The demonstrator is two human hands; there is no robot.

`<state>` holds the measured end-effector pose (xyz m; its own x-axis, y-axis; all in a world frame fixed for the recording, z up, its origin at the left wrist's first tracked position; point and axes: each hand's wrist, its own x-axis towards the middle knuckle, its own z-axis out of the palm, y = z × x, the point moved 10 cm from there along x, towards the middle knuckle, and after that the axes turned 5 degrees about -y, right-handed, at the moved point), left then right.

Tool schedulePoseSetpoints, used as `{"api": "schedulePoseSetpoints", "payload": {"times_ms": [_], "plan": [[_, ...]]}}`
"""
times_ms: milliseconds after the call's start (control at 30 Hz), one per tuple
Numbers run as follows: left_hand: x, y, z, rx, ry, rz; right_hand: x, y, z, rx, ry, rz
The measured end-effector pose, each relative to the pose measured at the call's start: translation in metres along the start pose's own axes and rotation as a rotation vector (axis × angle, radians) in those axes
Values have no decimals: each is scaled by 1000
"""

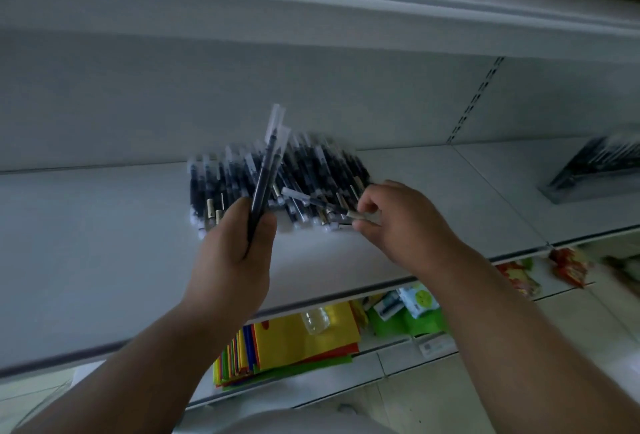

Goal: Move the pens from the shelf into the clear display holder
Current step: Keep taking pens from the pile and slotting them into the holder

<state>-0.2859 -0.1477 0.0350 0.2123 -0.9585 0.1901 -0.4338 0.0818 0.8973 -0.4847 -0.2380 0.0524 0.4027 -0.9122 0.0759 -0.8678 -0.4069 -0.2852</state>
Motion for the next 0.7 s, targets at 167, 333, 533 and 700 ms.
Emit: {"api": "schedulePoseSetpoints", "payload": {"times_ms": [167, 333, 533, 700], "plan": [[-5, 3, 14, -53, 9, 4, -2, 21, 19, -65, -119, 40], [-17, 7, 32, -73, 72, -73, -2, 22, 28, -98, -205, -59], [-33, 16, 49, -76, 183, -163, -8, 22, 15, -57, -146, -247], [-42, 22, 65, -33, 235, -165, -22, 29, -13, 40, -48, -362]]}}
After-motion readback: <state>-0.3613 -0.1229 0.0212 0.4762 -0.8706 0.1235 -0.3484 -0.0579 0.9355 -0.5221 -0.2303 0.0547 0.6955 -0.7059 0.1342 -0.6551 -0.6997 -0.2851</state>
